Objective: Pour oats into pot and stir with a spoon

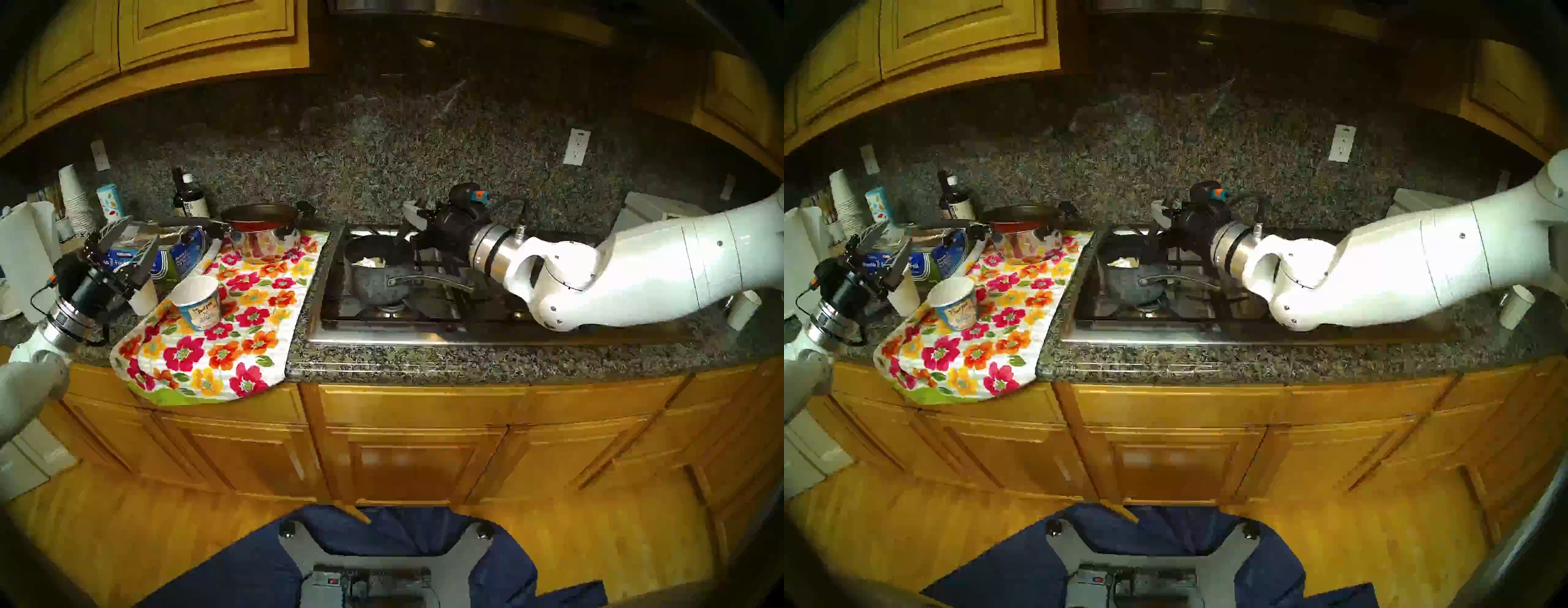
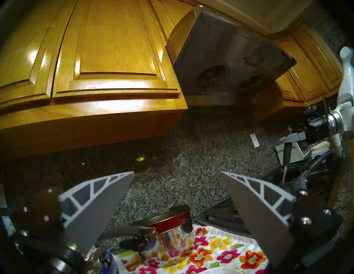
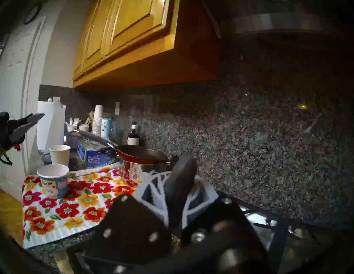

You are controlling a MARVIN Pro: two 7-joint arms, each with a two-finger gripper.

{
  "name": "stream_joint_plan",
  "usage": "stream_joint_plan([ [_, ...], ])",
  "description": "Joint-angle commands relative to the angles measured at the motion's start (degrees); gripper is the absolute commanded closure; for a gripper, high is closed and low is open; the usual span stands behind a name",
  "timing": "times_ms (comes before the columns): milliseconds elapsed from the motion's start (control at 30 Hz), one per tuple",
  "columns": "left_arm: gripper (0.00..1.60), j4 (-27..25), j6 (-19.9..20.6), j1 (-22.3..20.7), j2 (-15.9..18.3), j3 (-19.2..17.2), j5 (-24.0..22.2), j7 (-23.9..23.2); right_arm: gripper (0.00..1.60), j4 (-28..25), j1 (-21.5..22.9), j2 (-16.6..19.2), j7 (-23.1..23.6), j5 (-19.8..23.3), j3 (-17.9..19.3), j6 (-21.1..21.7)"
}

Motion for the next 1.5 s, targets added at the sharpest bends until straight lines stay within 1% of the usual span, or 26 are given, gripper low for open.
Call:
stream_joint_plan([
  [0, 0.00, -0.16, -0.18, -0.70, 0.66, -1.91, -0.03, -5.76, 1.60, -0.60, 4.76, 2.17, 2.80, -1.21, -1.19, 2.28],
  [100, 0.00, -0.15, -0.18, -0.66, 0.63, -1.99, -0.02, -5.82, 1.60, -0.54, 5.76, 2.76, 4.07, -1.35, -2.01, 3.21],
  [133, 0.00, 0.02, -0.18, -0.74, 0.49, -2.09, -0.26, -6.57, 1.60, -0.46, 6.19, 2.90, 4.71, -1.33, -2.33, 3.75],
  [267, 0.00, -0.19, -0.18, -0.59, 0.63, -2.05, 0.05, -5.68, 1.60, 0.18, 7.71, 3.19, 6.36, -1.63, -3.34, 5.32],
  [333, 0.00, 0.03, -0.18, -0.70, 0.45, -2.18, -0.23, -6.64, 1.60, 0.75, 8.27, 3.54, 7.25, -1.32, -3.62, 5.95],
  [367, 0.00, -0.14, -0.18, -0.60, 0.58, -2.11, 0.00, -5.92, 1.60, 1.22, 8.66, 3.51, 7.70, -1.55, -3.84, 6.32],
  [400, 0.00, -0.29, -0.18, -0.52, 0.69, -2.04, 0.22, -5.24, 1.60, 1.56, 9.03, 3.60, 8.04, -1.44, -3.80, 6.55],
  [433, 0.00, -0.04, -0.18, -0.65, 0.50, -2.17, -0.11, -6.34, 1.60, 1.90, 9.47, 3.61, 8.54, -1.40, -3.81, 6.96],
  [500, 0.00, 0.02, -0.18, -0.69, 0.45, -2.20, -0.19, -6.63, 1.60, 2.76, 9.90, 3.58, 9.34, -1.27, -3.71, 7.53],
  [533, 0.00, -0.22, -0.18, -0.55, 0.63, -2.10, 0.14, -5.57, 1.60, 3.13, 10.02, 3.58, 9.79, -1.19, -3.60, 7.76],
  [633, 0.00, -0.08, -0.18, -0.59, 0.51, -2.22, -0.04, -6.21, 1.60, 3.59, 10.26, 3.18, 10.86, -0.83, -3.00, 8.50],
  [867, 0.00, -0.20, -0.18, -0.37, 0.53, -2.39, 0.12, -5.81, 1.60, 3.68, 8.54, 1.25, 12.26, 0.47, -1.44, 9.79],
  [900, 0.00, 0.01, -0.18, -0.47, 0.33, -2.55, -0.17, -6.76, 1.60, 3.66, 8.29, 1.03, 12.57, 0.73, -1.34, 10.00],
  [933, 0.00, -0.36, -0.18, -0.22, 0.62, -2.42, 0.34, -5.22, 1.60, 3.43, 8.06, 0.87, 12.63, 0.92, -1.25, 10.07],
  [967, 0.00, -0.10, -0.18, -0.34, 0.39, -2.60, -0.02, -6.34, 1.60, 3.29, 7.81, 0.62, 12.82, 0.98, -1.23, 10.16],
  [1033, 0.00, -0.30, -0.18, -0.16, 0.53, -2.60, 0.27, -5.53, 1.60, 2.96, 7.43, 0.37, 12.84, 1.25, -1.11, 10.15],
  [1233, 0.00, -0.13, -0.18, -0.14, 0.31, -2.89, 0.05, -6.38, 1.60, 2.38, 6.38, -0.35, 12.37, 2.04, -0.48, 9.44],
  [1267, 0.00, -0.20, -0.18, -0.07, 0.35, -2.90, 0.15, -6.11, 1.49, 2.36, 6.15, -0.50, 12.27, 2.21, -0.32, 9.15],
  [1300, 0.00, -0.30, -0.18, 0.00, 0.42, -2.89, 0.29, -5.73, 1.04, 2.37, 5.94, -0.74, 12.20, 2.29, -0.21, 9.01],
  [1333, 0.00, -0.20, -0.18, -0.03, 0.33, -2.98, 0.16, -6.16, 0.70, 2.37, 5.79, -0.93, 12.08, 2.41, -0.12, 8.82],
  [1367, 0.00, -0.20, -0.18, -0.03, 0.33, -2.98, 0.16, -6.16, 0.70, 2.37, 5.79, -0.93, 12.08, 2.41, -0.12, 8.82],
  [1400, 0.00, -0.37, -0.18, 0.12, 0.45, -2.97, 0.40, -5.50, 0.31, 2.34, 5.49, -1.15, 11.80, 2.63, 0.07, 8.46],
  [1433, 0.00, -0.37, -0.18, 0.14, 0.44, -3.00, 0.41, -5.49, 0.08, 2.28, 5.31, -1.24, 11.52, 2.81, 0.19, 8.29],
  [1467, 0.00, -0.19, -0.18, 0.03, 0.27, -3.11, 0.15, -6.29, 0.00, 2.23, 5.09, -1.27, 11.27, 2.97, 0.33, 7.98],
])
